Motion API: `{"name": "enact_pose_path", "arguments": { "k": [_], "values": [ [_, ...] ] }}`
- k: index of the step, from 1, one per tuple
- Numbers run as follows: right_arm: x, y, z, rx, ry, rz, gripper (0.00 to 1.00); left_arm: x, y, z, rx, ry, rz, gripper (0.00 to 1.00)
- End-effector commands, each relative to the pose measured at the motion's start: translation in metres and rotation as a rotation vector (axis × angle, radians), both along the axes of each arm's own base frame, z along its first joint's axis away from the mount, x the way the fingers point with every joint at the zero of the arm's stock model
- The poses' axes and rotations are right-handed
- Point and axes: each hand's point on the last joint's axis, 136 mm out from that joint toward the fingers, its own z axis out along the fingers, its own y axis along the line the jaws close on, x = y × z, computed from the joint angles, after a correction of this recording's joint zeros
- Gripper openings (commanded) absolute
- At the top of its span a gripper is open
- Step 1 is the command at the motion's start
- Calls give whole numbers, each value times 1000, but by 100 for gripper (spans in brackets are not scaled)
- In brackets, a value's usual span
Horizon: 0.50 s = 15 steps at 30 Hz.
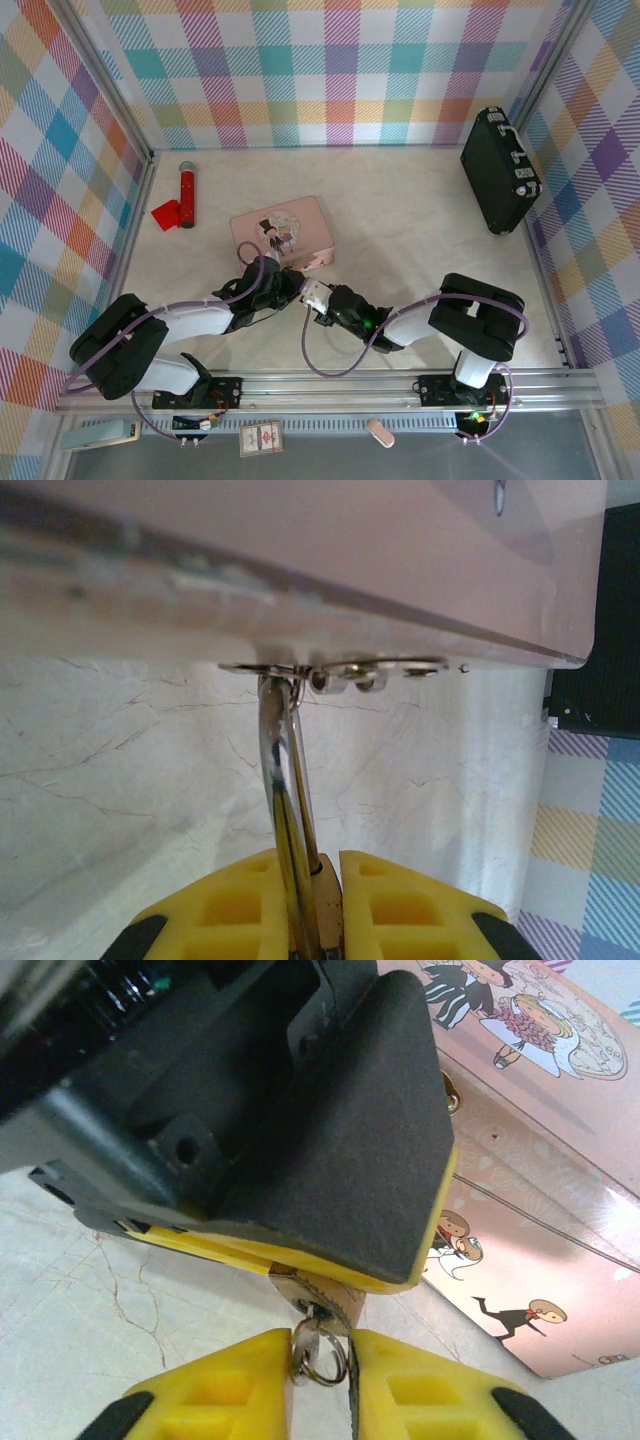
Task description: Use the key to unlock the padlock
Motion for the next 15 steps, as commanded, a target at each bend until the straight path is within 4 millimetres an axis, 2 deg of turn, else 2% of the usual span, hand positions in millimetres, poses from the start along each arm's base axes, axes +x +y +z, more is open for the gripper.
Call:
{"name": "enact_pose_path", "arguments": {
  "k": [1,5,11,15],
  "values": [
    [4,11,20,78,-15,-12,20,11,-19,41,-124,-119,-43,0],
    [6,11,18,89,-4,-29,18,11,-20,44,-134,-118,-41,0],
    [10,10,32,176,28,-84,11,12,-23,54,-162,-127,-40,0],
    [11,11,33,207,58,-98,10,13,-24,59,-168,-140,-39,0]
  ]
}}
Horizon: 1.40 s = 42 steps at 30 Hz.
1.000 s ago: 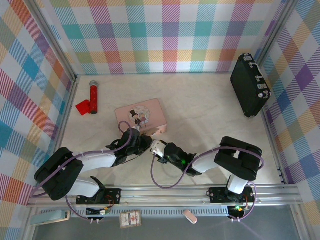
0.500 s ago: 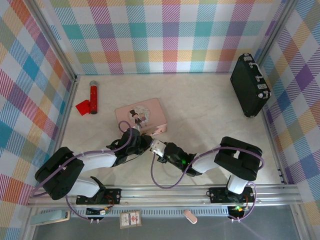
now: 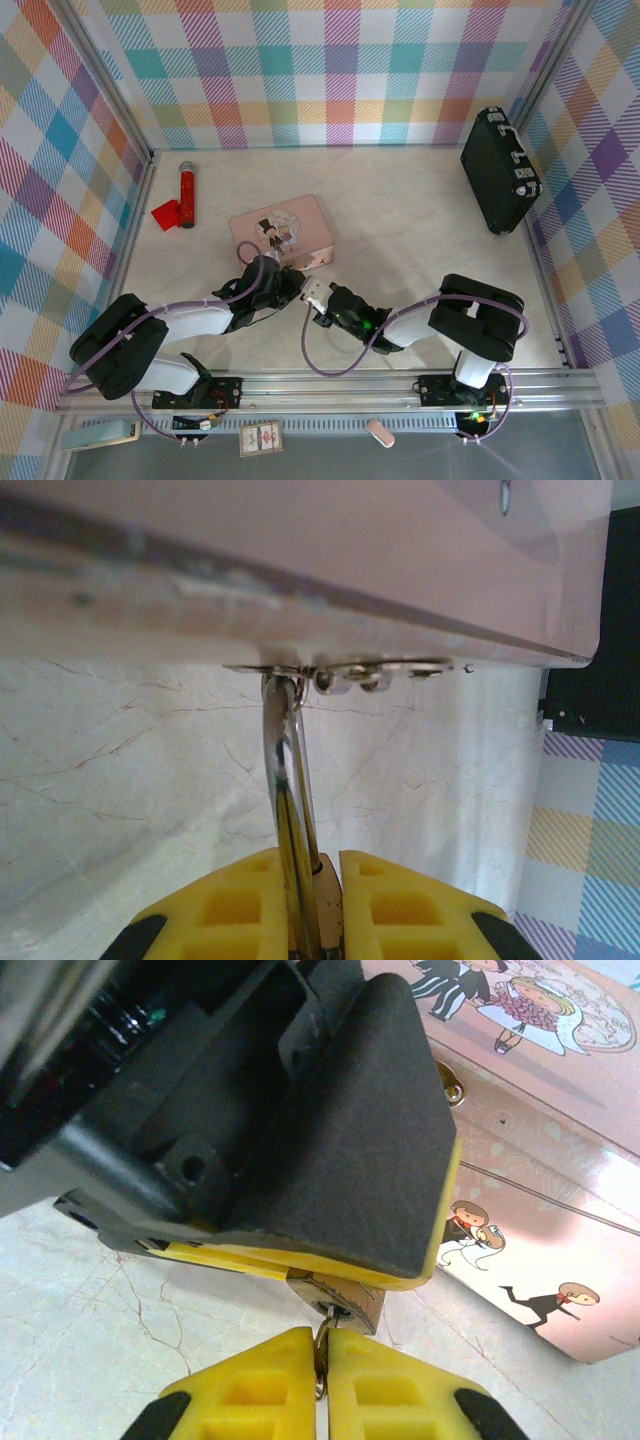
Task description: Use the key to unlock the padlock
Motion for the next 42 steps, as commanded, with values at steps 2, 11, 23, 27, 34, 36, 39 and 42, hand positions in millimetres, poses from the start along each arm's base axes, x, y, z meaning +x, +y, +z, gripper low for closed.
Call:
{"name": "enact_pose_path", "arguments": {
  "k": [2,11,23,27,34,36,39,42],
  "values": [
    [11,10,29,129,-1,-60,10,12,-24,59,-164,-143,-40,0],
    [13,4,35,219,98,-110,9,13,-25,67,-177,-161,-42,0],
    [14,2,32,282,199,-137,8,12,-26,71,-187,-171,-46,0],
    [17,-1,31,323,249,-160,7,13,-26,71,-186,-171,-45,0],
    [26,-14,26,506,458,-256,5,14,-28,70,-184,-171,-46,0],
    [27,-16,20,576,549,-277,4,15,-29,68,-183,-170,-45,0],
    [29,-20,13,679,663,-314,3,16,-30,65,-179,-161,-45,0],
    [30,-23,6,744,741,-352,2,17,-33,60,-172,-152,-49,0]
  ]
}}
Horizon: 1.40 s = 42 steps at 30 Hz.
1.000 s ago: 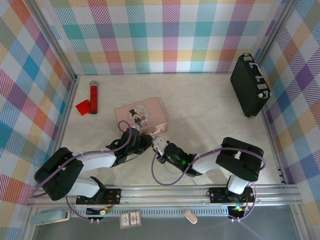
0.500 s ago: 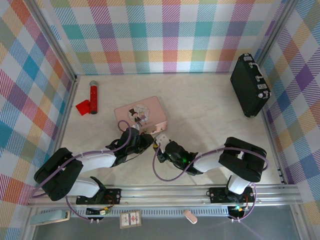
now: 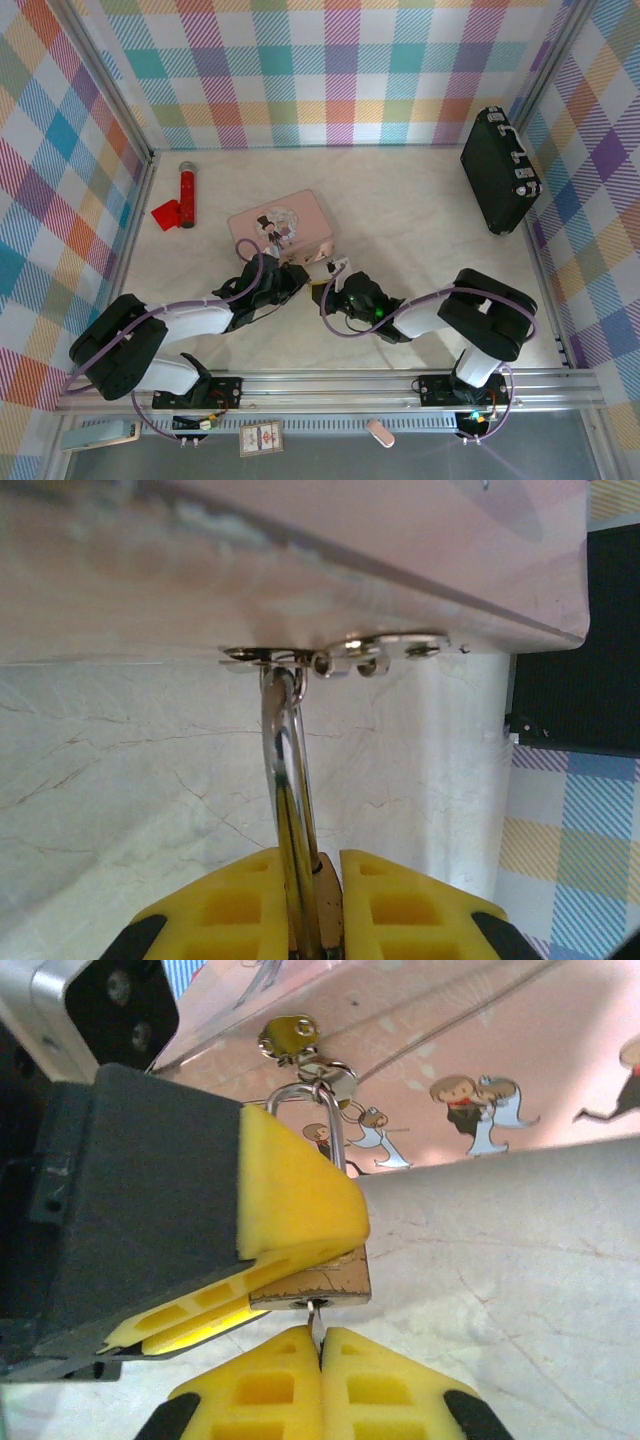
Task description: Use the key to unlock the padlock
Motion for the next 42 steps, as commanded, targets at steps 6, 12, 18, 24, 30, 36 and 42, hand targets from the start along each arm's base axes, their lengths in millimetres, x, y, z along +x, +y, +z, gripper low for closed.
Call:
{"name": "enact_pose_path", "arguments": {
  "k": [6,12,18,24,30,36,42],
  "values": [
    [19,-13,-12,160,175,-144,2,10,-32,37,-141,-100,-67,3],
    [18,-12,-17,143,186,-140,2,12,-36,29,-160,-87,-66,12],
    [18,-12,-22,115,195,-137,1,10,-27,19,-130,-55,-28,28],
    [17,-12,-21,101,191,-134,1,6,-4,9,-27,-31,40,50],
    [15,-14,-23,97,203,-133,1,1,15,12,54,-37,72,59],
    [15,-17,-22,106,213,-148,0,-1,23,10,89,-28,85,62],
    [14,-18,-20,100,220,-150,1,-1,23,7,94,-19,85,62]
  ]
}}
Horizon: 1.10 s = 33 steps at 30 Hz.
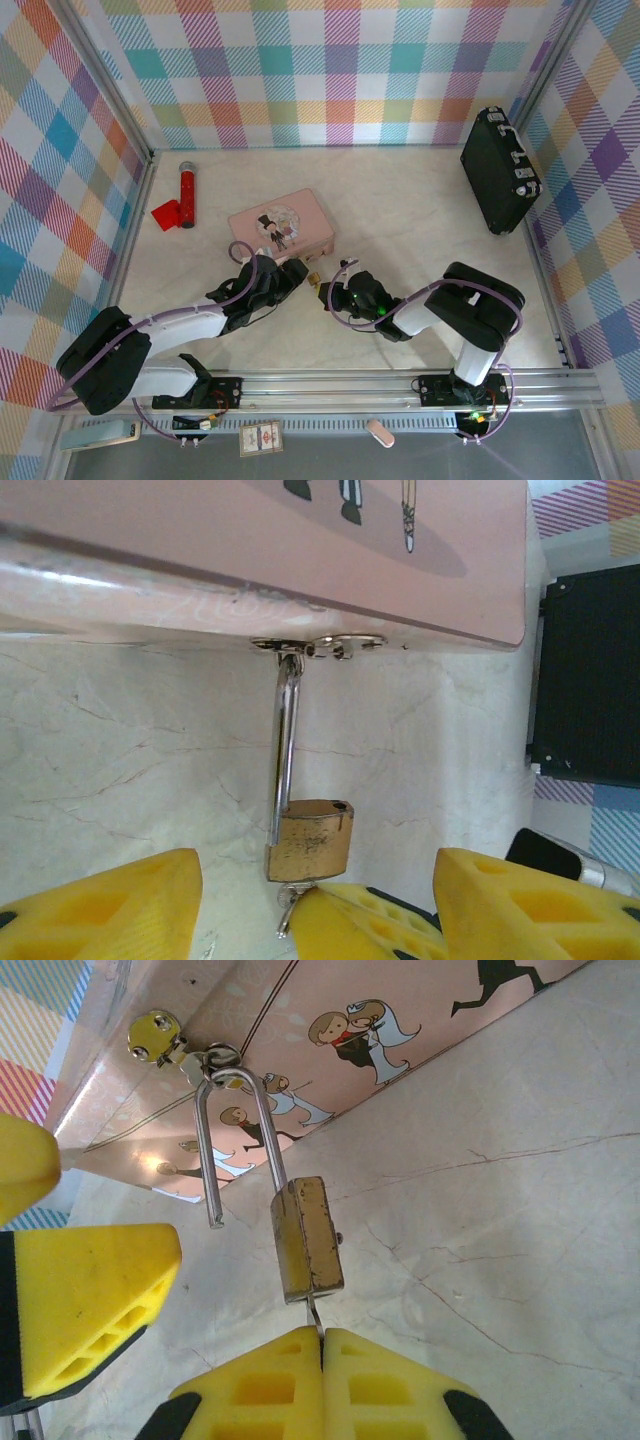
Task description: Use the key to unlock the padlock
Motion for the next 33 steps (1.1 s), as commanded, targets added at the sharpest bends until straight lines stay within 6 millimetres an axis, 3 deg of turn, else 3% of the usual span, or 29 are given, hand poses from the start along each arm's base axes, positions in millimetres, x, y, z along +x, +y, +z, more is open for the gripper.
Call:
{"name": "enact_pose_path", "arguments": {
  "k": [1,10,14,17,21,24,27,30,33],
  "values": [
    [6,-4,9,5,-10,-29,2,2,4,1,27,-12,7,62],
    [4,-16,6,-107,-35,-21,31,-1,18,7,102,-43,2,62],
    [3,-21,8,-185,-49,4,36,-2,39,10,143,-49,26,63],
    [5,-27,17,-260,-84,18,39,-2,56,25,198,-91,25,64],
    [12,-29,37,-334,-155,50,43,-2,83,57,423,-162,-25,69],
    [24,-33,54,-283,-89,60,44,2,112,70,666,-125,-60,70],
    [35,-32,71,-243,-55,73,44,14,130,82,785,-127,-61,72],
    [37,-21,80,-247,-39,126,45,27,143,77,783,-93,-41,73],
    [35,-5,86,-227,-6,197,46,37,154,57,745,2,-36,70]
  ]
}}
